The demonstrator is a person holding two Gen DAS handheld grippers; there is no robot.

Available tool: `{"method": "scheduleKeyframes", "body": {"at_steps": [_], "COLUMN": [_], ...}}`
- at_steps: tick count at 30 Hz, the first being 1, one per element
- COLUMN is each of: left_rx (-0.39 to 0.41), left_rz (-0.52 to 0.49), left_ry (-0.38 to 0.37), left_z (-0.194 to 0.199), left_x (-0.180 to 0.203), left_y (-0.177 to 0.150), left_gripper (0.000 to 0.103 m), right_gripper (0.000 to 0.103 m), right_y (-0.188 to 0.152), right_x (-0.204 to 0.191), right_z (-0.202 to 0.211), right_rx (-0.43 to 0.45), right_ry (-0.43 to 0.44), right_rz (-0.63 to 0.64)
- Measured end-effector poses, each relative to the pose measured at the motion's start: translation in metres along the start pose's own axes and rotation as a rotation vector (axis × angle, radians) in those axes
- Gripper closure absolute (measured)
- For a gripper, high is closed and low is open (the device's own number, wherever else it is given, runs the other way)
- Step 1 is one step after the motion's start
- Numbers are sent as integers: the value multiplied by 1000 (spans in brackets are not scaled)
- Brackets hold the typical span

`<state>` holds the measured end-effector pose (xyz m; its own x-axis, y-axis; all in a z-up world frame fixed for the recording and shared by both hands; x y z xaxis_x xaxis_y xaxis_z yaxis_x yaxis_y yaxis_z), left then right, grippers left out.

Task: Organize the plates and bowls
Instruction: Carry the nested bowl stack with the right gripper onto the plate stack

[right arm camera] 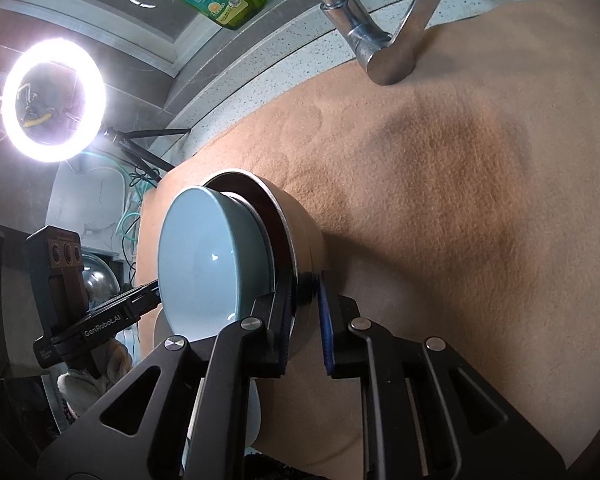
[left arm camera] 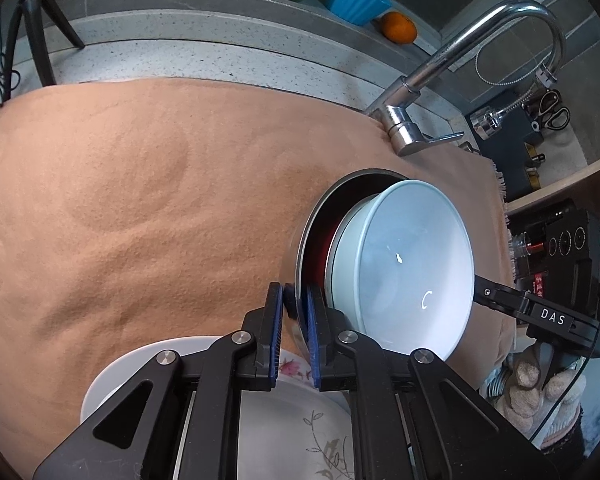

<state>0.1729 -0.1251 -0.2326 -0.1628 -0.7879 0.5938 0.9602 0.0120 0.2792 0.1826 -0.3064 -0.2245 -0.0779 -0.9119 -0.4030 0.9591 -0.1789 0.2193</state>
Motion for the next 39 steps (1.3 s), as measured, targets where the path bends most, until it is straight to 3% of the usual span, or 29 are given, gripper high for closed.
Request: {"method": "scheduleKeyframes", "body": {"at_steps": [17,39], "left_rx": [60,72], "left_rz": [-59,-43], "left_ry": [-2,30], "left_z": [53,116], "left_x": [17,-18], "left_y": [-5,-67], "left_gripper": [94,94], "right_gripper": [90,90], "right_y": [-6,-87], "right_x": [-44,-107], "right_z": [46,43], "right_rx": [79,40], "right_ry": [10,32], "right_rz": [69,104]}}
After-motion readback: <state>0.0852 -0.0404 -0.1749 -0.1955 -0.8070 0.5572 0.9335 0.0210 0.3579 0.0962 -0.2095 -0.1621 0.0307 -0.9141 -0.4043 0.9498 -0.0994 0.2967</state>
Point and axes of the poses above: each gripper's, at about its wrist camera, not at the fingertips, and z roughly against the way its jaws point, x to its right, y to its top, the point moved 10 cm from there along -z, roughly the way its jaws point, and after that the axes turned 12 degrees about -y, right-handed, at the moved point
